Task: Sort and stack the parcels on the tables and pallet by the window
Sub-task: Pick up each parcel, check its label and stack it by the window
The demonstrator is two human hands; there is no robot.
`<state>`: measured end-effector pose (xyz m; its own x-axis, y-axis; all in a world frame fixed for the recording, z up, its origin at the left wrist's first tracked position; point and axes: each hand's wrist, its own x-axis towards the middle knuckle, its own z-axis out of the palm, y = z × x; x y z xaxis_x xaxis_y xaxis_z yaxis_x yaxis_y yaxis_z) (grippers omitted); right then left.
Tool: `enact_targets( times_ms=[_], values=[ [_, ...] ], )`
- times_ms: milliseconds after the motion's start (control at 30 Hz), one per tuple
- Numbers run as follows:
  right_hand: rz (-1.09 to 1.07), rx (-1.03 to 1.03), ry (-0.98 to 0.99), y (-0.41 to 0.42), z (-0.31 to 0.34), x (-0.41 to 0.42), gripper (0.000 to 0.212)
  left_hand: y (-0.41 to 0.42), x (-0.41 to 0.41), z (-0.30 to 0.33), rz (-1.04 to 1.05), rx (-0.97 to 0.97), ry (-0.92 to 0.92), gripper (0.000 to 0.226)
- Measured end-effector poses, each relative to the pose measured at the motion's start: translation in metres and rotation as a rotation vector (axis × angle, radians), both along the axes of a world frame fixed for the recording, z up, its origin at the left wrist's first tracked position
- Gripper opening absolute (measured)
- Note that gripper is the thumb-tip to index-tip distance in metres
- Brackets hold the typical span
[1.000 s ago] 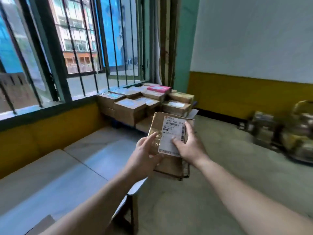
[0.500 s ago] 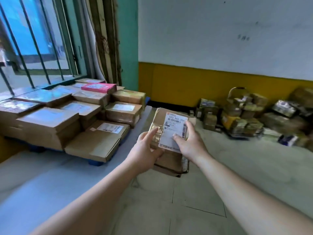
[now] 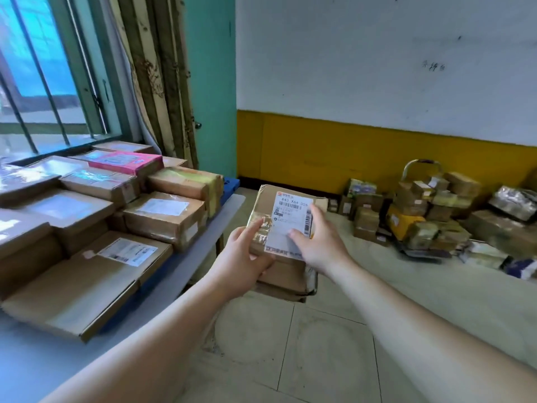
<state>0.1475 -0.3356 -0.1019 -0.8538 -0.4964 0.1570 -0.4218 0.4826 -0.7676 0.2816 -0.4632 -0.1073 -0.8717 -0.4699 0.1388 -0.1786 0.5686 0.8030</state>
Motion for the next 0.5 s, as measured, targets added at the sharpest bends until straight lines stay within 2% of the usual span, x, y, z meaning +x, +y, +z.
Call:
enact_targets(
  times_ms=[233, 500],
  values=[
    [0.165, -0.048, 0.005, -0.086, 0.011, -0.033, 0.079, -0.059, -0.013, 0.018, 0.195, -0.024, 0.047, 0.075],
    [0.397, -0.139, 0.040, -0.218, 0.040, -0.027, 0.077, -0.153, 0.012, 0.042, 0.415, -0.044, 0.133, 0.070]
  ],
)
